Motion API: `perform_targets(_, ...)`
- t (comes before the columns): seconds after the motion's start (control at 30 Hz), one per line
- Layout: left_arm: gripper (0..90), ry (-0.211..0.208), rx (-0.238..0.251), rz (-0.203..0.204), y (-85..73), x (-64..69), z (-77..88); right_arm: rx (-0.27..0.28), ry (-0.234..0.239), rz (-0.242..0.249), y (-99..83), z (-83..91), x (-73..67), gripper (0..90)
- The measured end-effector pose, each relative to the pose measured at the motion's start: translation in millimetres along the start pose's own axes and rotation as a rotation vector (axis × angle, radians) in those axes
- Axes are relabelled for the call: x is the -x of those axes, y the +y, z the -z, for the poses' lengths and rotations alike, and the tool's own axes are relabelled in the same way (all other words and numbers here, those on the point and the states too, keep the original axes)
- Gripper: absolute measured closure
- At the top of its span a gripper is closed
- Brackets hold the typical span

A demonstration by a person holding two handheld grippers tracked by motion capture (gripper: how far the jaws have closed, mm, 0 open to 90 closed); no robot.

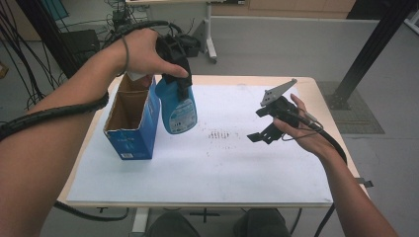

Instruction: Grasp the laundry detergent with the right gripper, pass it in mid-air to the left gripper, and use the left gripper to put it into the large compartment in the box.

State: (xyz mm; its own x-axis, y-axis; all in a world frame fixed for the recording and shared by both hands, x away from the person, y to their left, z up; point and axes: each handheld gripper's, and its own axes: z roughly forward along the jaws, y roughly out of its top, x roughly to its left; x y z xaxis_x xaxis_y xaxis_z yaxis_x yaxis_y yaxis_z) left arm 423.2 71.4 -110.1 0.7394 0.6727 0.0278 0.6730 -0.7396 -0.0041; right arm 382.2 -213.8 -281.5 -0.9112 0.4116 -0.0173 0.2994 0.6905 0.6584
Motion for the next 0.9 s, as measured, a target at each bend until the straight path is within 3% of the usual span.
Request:
perform_targets(0.17, 35.7, -0.005, 0.032, 0.112, -7.8, -15.0, 19.0, -0.046, -0.048, -0.045, -11.7, 13.7, 6.6, 5.0)
perform_targets(0.4, 35.7, 0.036, 0.061, 0.319, -20.3, -37.9, 47.6, -0.125, -0.045, -0.069, -31.0, 22.6, 10.8, 5.1)
perform_targets(0.63, 35.6, 0.055, 0.069, 0.470, -37.2, -57.2, 76.6, -0.129, -0.053, -0.066, -40.1, 29.6, 11.6, 5.0)
perform_targets(0.9, 35.7, 0.067, 0.092, 0.654, -54.4, -77.9, 92.9, -0.157, -0.066, -0.061, -40.4, 35.0, 10.4, 5.1)
